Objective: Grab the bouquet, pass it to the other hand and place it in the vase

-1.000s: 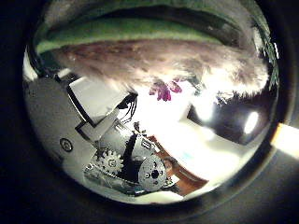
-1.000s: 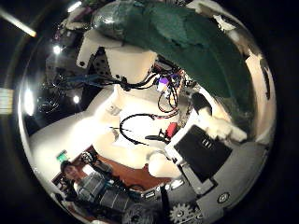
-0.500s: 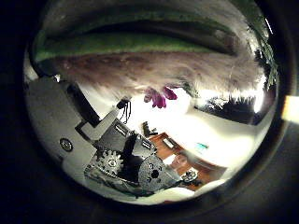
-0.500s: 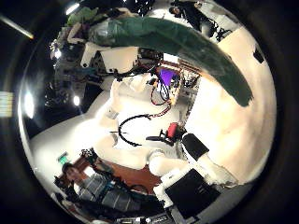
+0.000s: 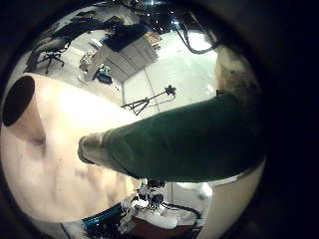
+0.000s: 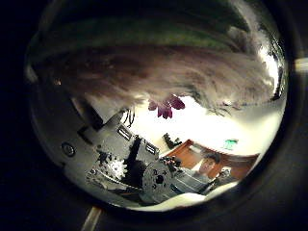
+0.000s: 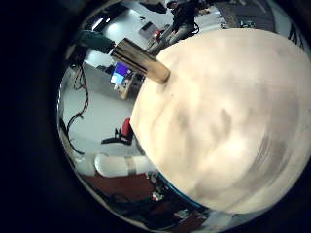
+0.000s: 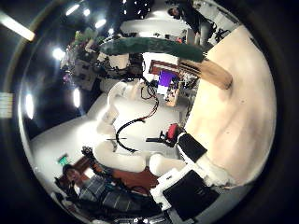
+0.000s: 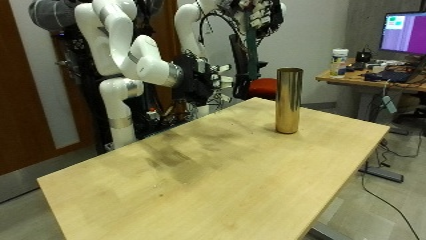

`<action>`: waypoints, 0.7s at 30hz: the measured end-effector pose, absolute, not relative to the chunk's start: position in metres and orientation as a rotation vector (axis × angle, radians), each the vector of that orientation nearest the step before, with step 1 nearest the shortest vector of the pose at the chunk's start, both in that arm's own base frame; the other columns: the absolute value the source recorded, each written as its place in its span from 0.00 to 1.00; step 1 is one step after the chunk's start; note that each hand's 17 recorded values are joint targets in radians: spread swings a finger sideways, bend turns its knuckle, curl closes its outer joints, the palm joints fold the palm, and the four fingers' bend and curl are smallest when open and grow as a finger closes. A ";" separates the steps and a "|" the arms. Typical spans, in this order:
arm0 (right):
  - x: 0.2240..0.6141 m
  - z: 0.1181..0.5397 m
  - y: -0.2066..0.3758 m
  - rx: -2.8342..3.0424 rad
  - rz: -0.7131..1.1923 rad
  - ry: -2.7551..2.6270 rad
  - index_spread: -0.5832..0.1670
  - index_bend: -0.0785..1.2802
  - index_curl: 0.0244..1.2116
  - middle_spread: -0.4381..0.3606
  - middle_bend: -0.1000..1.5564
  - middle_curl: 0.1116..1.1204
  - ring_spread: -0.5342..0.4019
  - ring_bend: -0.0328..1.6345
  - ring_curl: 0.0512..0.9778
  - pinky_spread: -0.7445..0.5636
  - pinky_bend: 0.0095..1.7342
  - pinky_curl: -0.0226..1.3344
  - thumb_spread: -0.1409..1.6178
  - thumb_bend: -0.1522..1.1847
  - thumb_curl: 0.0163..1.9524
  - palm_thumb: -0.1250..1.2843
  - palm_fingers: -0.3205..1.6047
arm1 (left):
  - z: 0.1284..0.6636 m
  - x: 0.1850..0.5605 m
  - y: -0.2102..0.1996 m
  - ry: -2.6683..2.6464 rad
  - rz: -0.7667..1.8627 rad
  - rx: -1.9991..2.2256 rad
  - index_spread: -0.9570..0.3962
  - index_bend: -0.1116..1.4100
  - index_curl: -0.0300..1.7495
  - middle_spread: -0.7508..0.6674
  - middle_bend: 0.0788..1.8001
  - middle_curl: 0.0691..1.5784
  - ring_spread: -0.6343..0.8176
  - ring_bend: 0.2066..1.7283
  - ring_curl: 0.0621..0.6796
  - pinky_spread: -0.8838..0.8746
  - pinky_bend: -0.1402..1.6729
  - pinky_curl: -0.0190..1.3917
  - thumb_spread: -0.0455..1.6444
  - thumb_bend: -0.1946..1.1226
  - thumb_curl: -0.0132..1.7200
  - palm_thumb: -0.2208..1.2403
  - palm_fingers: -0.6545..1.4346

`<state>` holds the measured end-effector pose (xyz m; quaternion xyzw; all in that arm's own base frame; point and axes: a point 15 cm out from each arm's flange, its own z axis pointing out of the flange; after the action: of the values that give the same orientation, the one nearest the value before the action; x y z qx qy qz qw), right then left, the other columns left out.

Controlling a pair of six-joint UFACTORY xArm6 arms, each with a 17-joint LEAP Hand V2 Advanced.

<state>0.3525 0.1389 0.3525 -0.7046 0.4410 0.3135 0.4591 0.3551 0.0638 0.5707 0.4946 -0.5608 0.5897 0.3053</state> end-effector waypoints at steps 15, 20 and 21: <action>0.355 0.348 0.137 -1.729 0.780 1.097 0.35 0.17 0.17 0.82 0.17 0.17 0.85 0.28 0.21 0.90 0.25 0.28 0.62 0.09 0.20 0.61 0.15 | 0.604 0.344 0.107 -1.496 1.674 1.390 0.20 0.59 0.67 0.17 0.63 0.61 0.17 0.81 0.87 0.14 0.65 0.45 0.04 0.13 0.52 0.90 0.85; 0.355 0.346 0.137 -1.728 0.786 1.100 0.36 0.17 0.17 0.82 0.17 0.16 0.85 0.28 0.21 0.90 0.25 0.28 0.62 0.09 0.20 0.62 0.15 | 0.606 0.345 0.119 -1.483 1.688 1.406 0.20 0.59 0.67 0.17 0.63 0.61 0.17 0.81 0.87 0.14 0.65 0.45 0.04 0.13 0.52 0.90 0.85; 0.355 0.346 0.137 -1.728 0.787 1.102 0.36 0.17 0.17 0.82 0.17 0.16 0.85 0.28 0.21 0.90 0.25 0.28 0.62 0.09 0.20 0.62 0.15 | 0.605 0.346 0.122 -1.478 1.689 1.410 0.20 0.59 0.67 0.17 0.63 0.61 0.17 0.81 0.87 0.14 0.65 0.45 0.04 0.13 0.52 0.90 0.85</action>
<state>0.3551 0.1372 0.3456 -0.7005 0.4468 0.3193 0.4557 0.3456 0.1220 0.6054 0.5158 -0.5410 0.6182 0.2429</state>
